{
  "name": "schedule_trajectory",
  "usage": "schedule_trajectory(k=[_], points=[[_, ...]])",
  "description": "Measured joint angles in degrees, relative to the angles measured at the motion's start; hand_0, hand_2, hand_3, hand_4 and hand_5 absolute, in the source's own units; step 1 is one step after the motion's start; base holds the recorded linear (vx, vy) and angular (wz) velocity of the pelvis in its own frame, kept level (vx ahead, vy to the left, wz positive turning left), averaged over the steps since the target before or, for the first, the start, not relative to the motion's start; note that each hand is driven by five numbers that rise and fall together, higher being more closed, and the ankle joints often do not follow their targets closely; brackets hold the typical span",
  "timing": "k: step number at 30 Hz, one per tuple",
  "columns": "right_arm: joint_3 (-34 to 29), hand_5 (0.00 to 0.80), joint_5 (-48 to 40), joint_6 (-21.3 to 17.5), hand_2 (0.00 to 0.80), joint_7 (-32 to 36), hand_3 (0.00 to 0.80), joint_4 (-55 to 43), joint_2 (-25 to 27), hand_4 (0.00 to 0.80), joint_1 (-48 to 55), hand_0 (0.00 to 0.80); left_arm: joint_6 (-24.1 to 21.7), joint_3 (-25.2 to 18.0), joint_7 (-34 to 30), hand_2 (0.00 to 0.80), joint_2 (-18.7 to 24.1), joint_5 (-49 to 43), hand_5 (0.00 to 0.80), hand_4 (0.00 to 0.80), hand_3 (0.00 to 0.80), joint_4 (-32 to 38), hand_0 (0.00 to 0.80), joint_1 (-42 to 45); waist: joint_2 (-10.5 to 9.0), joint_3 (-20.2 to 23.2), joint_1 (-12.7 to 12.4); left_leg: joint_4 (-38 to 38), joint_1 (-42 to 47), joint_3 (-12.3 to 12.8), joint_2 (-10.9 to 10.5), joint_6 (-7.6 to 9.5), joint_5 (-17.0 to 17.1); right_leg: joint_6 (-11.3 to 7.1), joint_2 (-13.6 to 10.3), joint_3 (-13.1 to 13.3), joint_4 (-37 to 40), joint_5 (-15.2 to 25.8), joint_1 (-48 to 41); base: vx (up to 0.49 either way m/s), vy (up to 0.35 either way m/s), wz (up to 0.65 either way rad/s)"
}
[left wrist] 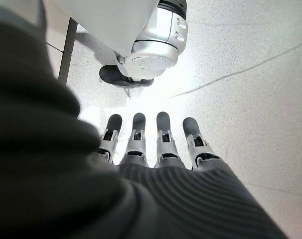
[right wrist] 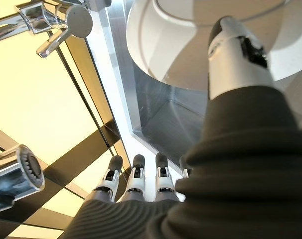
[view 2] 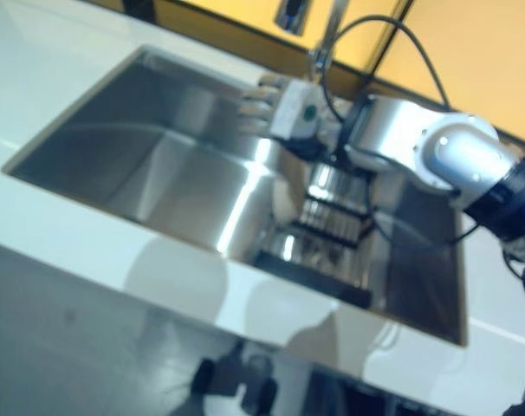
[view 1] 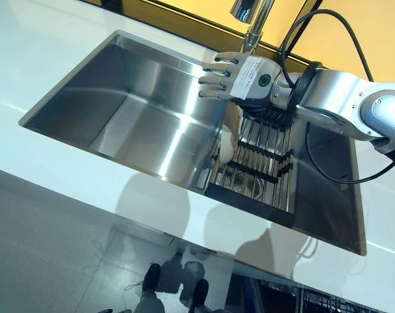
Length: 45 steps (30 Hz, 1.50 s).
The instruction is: Take plates into dishwasher
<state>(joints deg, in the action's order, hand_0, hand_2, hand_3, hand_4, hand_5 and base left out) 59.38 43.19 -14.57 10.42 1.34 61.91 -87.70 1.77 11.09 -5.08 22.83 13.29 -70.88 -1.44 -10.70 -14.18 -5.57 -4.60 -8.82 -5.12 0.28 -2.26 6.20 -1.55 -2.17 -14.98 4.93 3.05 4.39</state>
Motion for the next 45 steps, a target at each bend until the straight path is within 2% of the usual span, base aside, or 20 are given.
schedule_trajectory(k=[17,29,30,31,33,39,45], points=[[0.3,0.0,2.4,-0.1,0.0,2.1,0.0,2.4,-0.6,0.0,1.6,0.0,-1.4,1.2,0.0,0.0,0.9,0.0,0.0,0.0,0.0,0.0,0.0,-0.8,0.44,-2.2,0.0,0.2,-1.9,-0.2,-0.1,0.03,0.5,-0.21,-0.1,-0.2,0.0,-0.2,1.1,0.001,0.002,0.03],[1.9,0.0,7.2,-3.0,0.0,9.0,0.0,4.3,-0.6,0.0,3.4,0.0,-2.6,1.3,0.0,0.0,0.9,2.1,0.0,0.0,0.0,0.1,0.0,-1.3,0.9,-3.7,0.0,0.2,-2.9,0.0,-0.1,0.11,0.6,-0.21,-0.1,-0.2,0.0,-0.2,1.9,-0.001,0.002,0.01],[1.8,0.107,7.4,-3.3,0.107,9.4,0.107,4.1,-0.7,0.107,3.4,0.107,-2.6,1.3,0.0,0.0,0.9,2.2,0.0,0.0,0.0,0.1,0.0,-1.3,0.92,-3.7,0.0,0.2,-2.8,0.0,-0.2,0.11,0.6,-0.21,-0.1,-0.2,0.0,-0.2,1.9,0.0,0.0,0.0],[1.8,0.314,7.8,-3.8,0.314,9.8,0.314,4.1,-0.9,0.314,3.5,0.314,-2.6,1.3,0.0,0.0,0.9,2.3,0.0,0.0,0.0,0.1,0.0,-1.3,0.93,-3.7,0.0,0.2,-2.8,0.0,-0.1,0.11,0.7,-0.2,-0.1,-0.2,0.0,-0.2,1.9,0.0,0.0,0.0],[1.8,0.8,8.8,-4.4,0.8,11.0,0.8,4.1,-1.5,0.8,3.6,0.8,-2.7,1.3,0.0,0.0,0.9,2.3,0.0,0.0,0.0,0.1,0.0,-1.3,0.93,-3.7,0.0,0.2,-2.8,0.0,-0.1,0.06,0.8,-0.19,-0.1,-0.2,0.0,-0.2,1.9,0.0,0.0,0.0],[1.8,0.8,11.2,-4.5,0.8,16.7,0.8,7.0,-3.0,0.8,6.3,0.8,-2.8,1.3,-0.1,0.0,0.9,2.7,0.0,0.0,0.0,0.1,0.0,-1.3,0.99,-4.2,-0.1,0.2,-2.8,0.0,-0.1,0.06,1.0,-0.04,-0.1,-0.2,0.0,0.0,1.9,0.0,0.0,0.0],[1.8,0.8,12.5,-4.5,0.8,17.4,0.8,9.4,-3.1,0.8,6.8,0.8,-2.7,1.3,-0.1,0.0,0.9,3.3,0.0,0.0,0.0,0.1,0.0,-1.7,1.09,-4.6,-0.1,0.1,-2.8,0.2,-0.1,0.07,1.0,0.0,-0.1,-0.2,0.0,0.0,1.9,0.0,0.0,0.0]])
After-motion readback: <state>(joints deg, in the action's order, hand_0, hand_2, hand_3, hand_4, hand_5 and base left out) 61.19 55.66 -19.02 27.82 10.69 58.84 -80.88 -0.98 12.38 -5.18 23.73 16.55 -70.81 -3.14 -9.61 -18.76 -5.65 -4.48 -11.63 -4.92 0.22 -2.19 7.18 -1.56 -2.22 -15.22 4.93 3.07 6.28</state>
